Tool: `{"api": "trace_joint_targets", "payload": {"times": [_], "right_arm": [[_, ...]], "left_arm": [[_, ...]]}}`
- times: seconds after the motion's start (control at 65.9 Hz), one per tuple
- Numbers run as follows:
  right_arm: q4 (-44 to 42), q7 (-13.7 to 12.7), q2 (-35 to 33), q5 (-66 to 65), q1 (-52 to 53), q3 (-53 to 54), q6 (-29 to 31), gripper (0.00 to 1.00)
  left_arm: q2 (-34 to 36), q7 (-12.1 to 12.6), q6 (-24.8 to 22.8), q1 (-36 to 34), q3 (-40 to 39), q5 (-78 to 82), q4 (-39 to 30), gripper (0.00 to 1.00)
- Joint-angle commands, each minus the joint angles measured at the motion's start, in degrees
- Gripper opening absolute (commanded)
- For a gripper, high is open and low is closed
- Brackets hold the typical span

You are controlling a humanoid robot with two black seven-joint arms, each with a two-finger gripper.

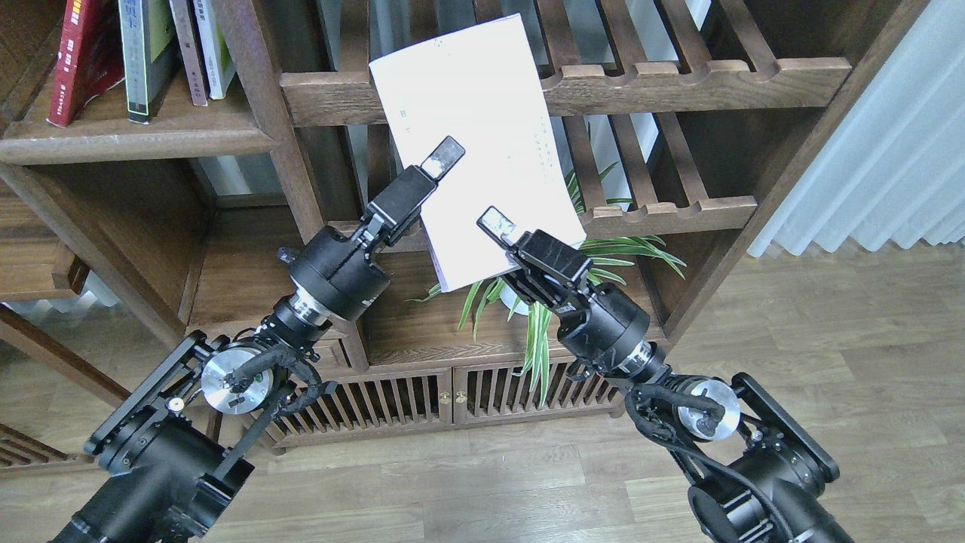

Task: Organize books on shelf
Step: 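Hold the white book with both grippers and pass it to the left, then lift the white book with the left gripper onto the upper shelf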

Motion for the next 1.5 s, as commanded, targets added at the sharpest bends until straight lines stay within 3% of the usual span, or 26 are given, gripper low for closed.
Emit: {"api": "trace_joint_targets", "payload": {"times": [0.0, 0.364, 0.425, 0.516, 0.592, 0.653, 0.774, 0.987, 1.154, 1.488], "right_arm": [[-0.3, 0.29, -0.07, 0.35, 0.21, 1.34, 0.02, 0.06], [-0.39, 0.55, 0.1, 0.97, 0.13, 2.05, 0.02, 0.13], [-0.3, 0.55, 0.1, 1.14, 0.21, 2.05, 0.02, 0.23], [-0.3, 0.55, 0.1, 0.62, 0.21, 1.79, 0.02, 0.48], [-0.22, 0.55, 0.1, 0.53, 0.13, 1.79, 0.02, 0.62], [-0.22, 0.55, 0.1, 0.53, 0.04, 1.96, 0.02, 0.78], [-0.22, 1.17, 0.1, 0.61, -0.14, 3.54, 0.02, 0.91], [-1.27, 4.95, 0.89, 0.97, -0.84, 11.62, 0.02, 0.96], [-4.52, 10.3, 0.89, 0.97, -0.84, 17.6, 0.02, 0.98], [-6.63, 11.01, 0.81, 0.61, -1.37, 17.96, -4.15, 0.98]], "left_arm": [[-0.01, 0.06, -0.01, 0.13, 1.33, 0.05, -0.01, 0.04], [-0.01, 0.06, -0.01, 0.04, 1.24, -0.04, -0.01, 0.01], [-0.01, 0.06, -0.01, 0.04, 1.16, -0.04, 0.08, 0.01], [-0.01, 0.06, -0.01, 0.13, 0.89, -0.04, 0.08, 0.0], [-0.01, 0.06, -0.01, 0.13, 0.81, -0.04, 0.08, 0.0], [-0.01, 0.06, -0.01, 0.13, 0.72, -0.04, 0.08, 0.0], [0.07, 0.06, -0.01, 0.13, 0.63, -0.04, 0.08, 0.0], [-0.01, -0.03, -0.01, -0.48, -0.78, -0.13, -0.01, 0.0], [-0.01, -0.38, -0.01, -2.06, -1.83, -0.21, -0.01, 0.0], [-0.01, 0.23, -0.01, -5.49, -1.92, 0.05, -0.01, 0.0]]}}
